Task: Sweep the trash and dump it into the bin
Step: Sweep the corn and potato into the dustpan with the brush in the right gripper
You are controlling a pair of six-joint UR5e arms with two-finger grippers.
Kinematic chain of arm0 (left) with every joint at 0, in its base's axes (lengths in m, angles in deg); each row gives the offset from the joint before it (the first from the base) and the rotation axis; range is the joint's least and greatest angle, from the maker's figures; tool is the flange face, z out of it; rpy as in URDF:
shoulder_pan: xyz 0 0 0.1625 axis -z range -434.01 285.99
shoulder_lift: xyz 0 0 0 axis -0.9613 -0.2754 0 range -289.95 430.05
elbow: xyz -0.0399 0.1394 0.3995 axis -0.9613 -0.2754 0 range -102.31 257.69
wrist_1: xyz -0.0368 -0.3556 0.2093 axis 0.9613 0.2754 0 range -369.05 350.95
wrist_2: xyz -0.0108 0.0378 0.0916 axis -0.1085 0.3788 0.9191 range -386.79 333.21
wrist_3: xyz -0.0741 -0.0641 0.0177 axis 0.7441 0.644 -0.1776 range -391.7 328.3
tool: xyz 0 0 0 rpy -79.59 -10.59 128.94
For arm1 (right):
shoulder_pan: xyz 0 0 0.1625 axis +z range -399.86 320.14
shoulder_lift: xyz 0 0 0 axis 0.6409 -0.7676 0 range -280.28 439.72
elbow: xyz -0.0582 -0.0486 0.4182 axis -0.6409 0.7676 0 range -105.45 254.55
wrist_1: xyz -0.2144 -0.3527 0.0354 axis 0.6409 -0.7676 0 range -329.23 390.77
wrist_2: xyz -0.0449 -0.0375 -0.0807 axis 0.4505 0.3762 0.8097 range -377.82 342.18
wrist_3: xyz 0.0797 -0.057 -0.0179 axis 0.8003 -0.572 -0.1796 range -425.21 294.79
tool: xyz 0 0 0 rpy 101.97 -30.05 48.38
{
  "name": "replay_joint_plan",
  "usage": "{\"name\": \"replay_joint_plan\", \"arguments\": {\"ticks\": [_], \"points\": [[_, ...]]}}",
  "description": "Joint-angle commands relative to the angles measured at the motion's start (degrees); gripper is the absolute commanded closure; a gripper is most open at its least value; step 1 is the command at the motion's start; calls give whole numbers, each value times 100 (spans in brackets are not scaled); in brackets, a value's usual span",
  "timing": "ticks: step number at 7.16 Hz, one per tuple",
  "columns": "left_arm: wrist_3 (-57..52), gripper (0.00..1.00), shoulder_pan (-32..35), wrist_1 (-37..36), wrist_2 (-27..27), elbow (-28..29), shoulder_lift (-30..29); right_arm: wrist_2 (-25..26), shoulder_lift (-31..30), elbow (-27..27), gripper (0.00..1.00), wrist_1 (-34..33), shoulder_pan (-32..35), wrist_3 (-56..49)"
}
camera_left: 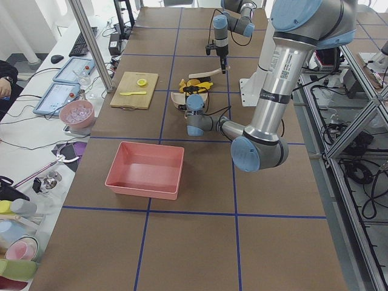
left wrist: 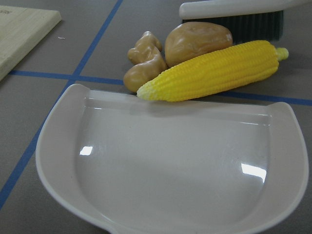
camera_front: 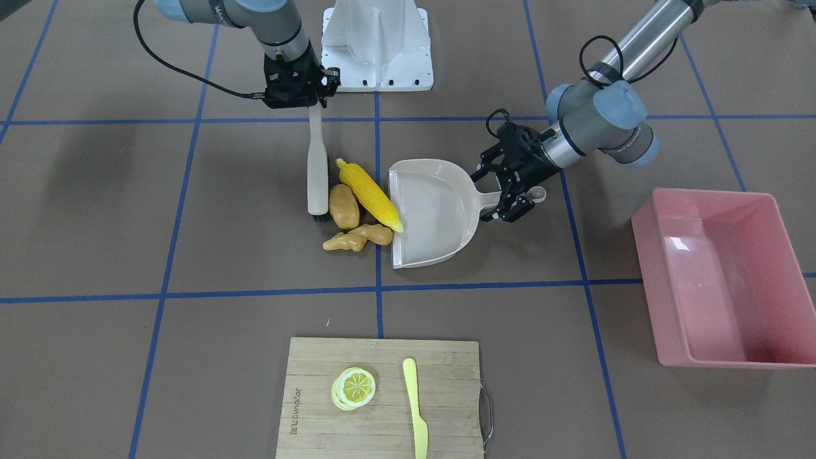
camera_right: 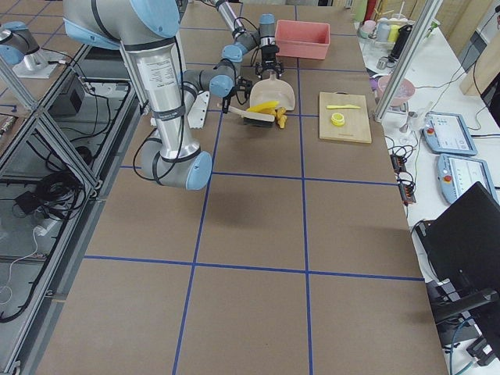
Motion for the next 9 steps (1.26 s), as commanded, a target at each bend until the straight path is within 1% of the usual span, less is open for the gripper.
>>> {"name": "replay_joint_plan", "arguments": {"ticks": [1,3,4,5,6,7,9], "points": [[0,2,0,-111,1,-41,-24,-3,316,227,100,16,-12,36],[0,2,0,-277,53,-111,-33,-3,902,717,100,7,-29,167],[0,2,0,-330,88,-147,-33,-3,1106,851,100,-2,-29,194],[0,2,-9,-331,97,-147,-33,-11,1212,887,100,-2,-29,281],[0,2,-9,-331,97,-147,-33,-11,1431,1035,100,-37,-38,300],[0,2,-9,-331,97,-147,-33,-29,1738,1219,100,-237,-38,291],[0,2,-9,-331,97,-147,-33,-64,1845,1221,100,-326,-38,291]]}}
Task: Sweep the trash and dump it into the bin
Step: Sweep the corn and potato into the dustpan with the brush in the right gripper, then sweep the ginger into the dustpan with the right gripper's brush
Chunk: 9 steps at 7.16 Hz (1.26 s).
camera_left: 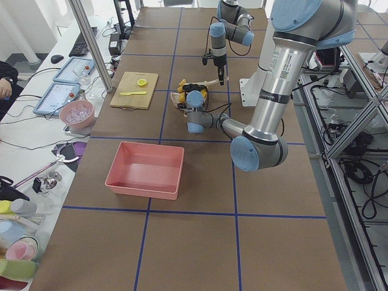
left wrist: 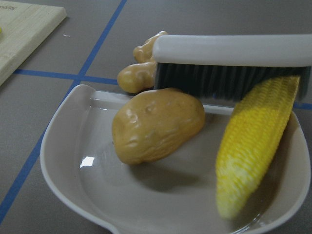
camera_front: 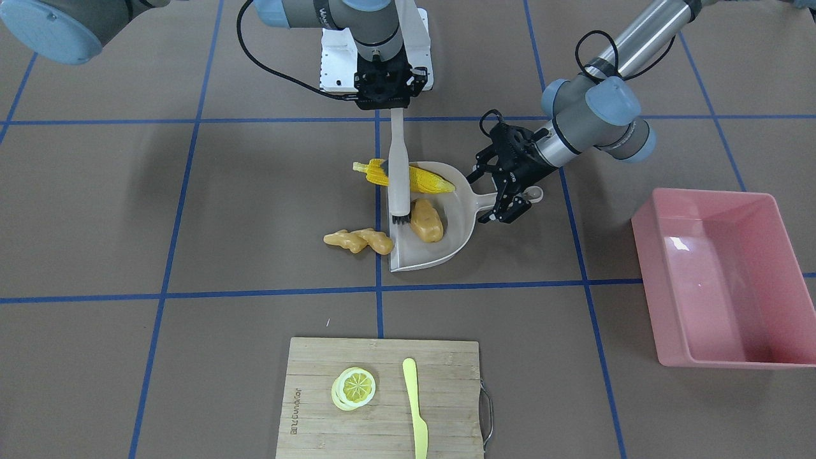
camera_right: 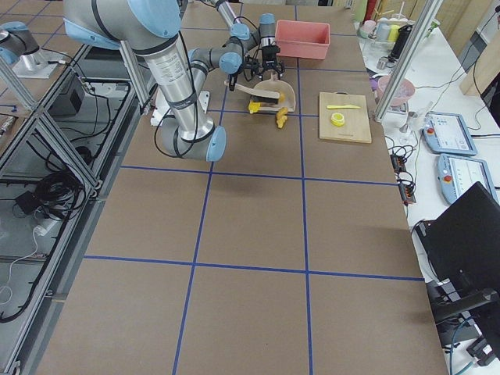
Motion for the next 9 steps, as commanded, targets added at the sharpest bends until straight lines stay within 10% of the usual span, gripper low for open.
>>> {"name": "replay_joint_plan", "arguments": {"ticks": [1,6,9], "points": [[0,2,0,0,0,-9,0,-87,171,2,100,-236,60,-42],[0,2,0,0,0,-9,0,-571,-484,-937,100,-1389,1174,-1674],[0,2,0,-18,35,0,-17,-395,-1023,-545,100,-1285,1818,-2976]]}}
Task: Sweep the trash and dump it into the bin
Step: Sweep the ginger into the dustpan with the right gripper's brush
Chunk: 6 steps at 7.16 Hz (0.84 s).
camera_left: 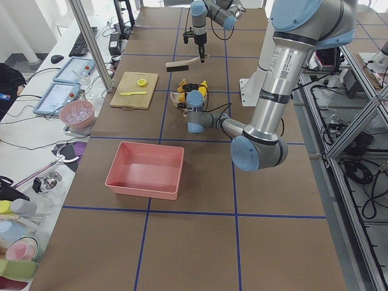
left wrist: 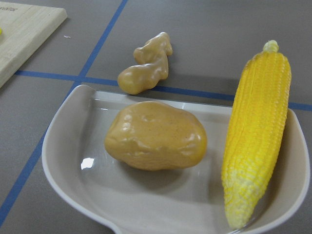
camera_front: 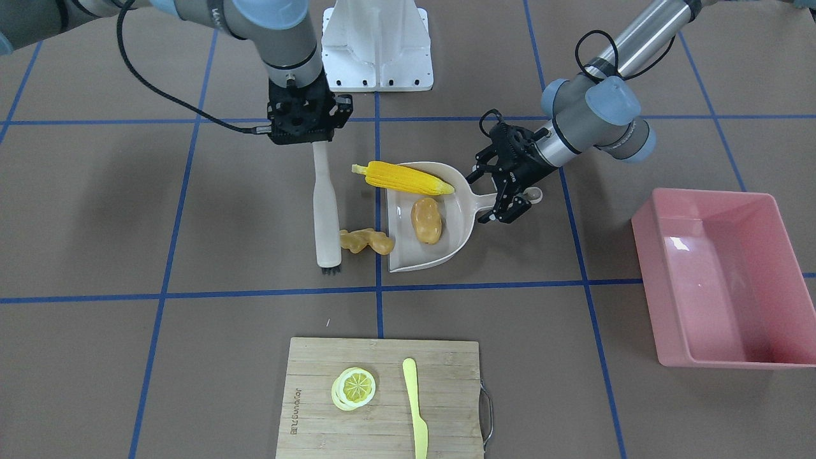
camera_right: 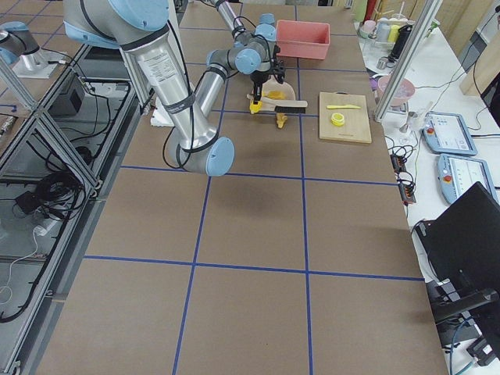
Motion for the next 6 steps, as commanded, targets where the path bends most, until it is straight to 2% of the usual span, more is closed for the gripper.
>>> {"name": "replay_joint_plan", "arguments": {"ticks": [1,4,6], "points": [[0,2,0,-74,10,7,-13,18,-216,331,100,92,178,-452],[0,2,0,-118,10,-1,-13,-17,-348,841,100,863,-138,-399],[0,2,0,-119,10,-1,-13,-44,-243,877,100,892,-410,-312]]}}
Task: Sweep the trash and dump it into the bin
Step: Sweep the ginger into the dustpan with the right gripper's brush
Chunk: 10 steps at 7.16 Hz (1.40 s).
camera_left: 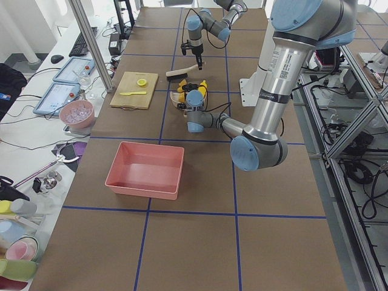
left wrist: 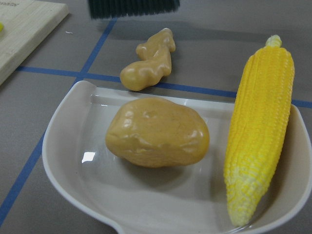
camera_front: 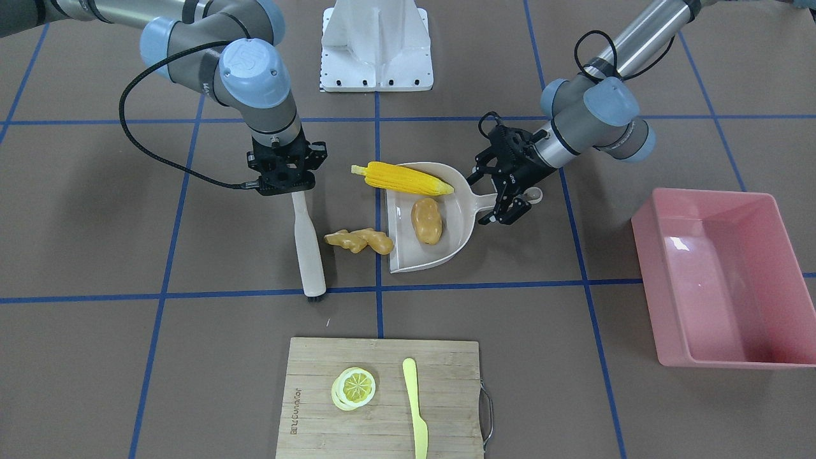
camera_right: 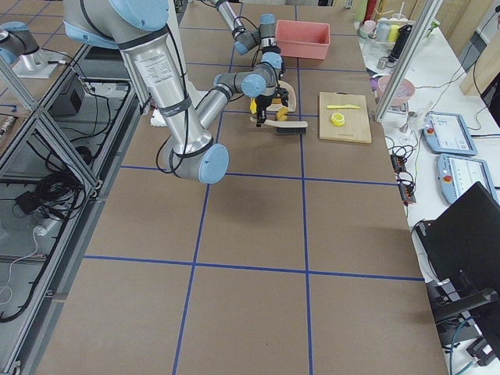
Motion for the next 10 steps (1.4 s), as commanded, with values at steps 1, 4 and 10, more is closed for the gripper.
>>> {"name": "replay_joint_plan", "arguments": {"ticks": [1,4,10], "points": [[4,2,0,-5,26,-1,0,-19,135,46,100,57,-213,94],[4,2,0,-84,35,-1,0,-10,812,266,100,57,-591,691],[4,2,0,-84,44,-1,-9,-167,1367,416,100,83,-794,1070]]}}
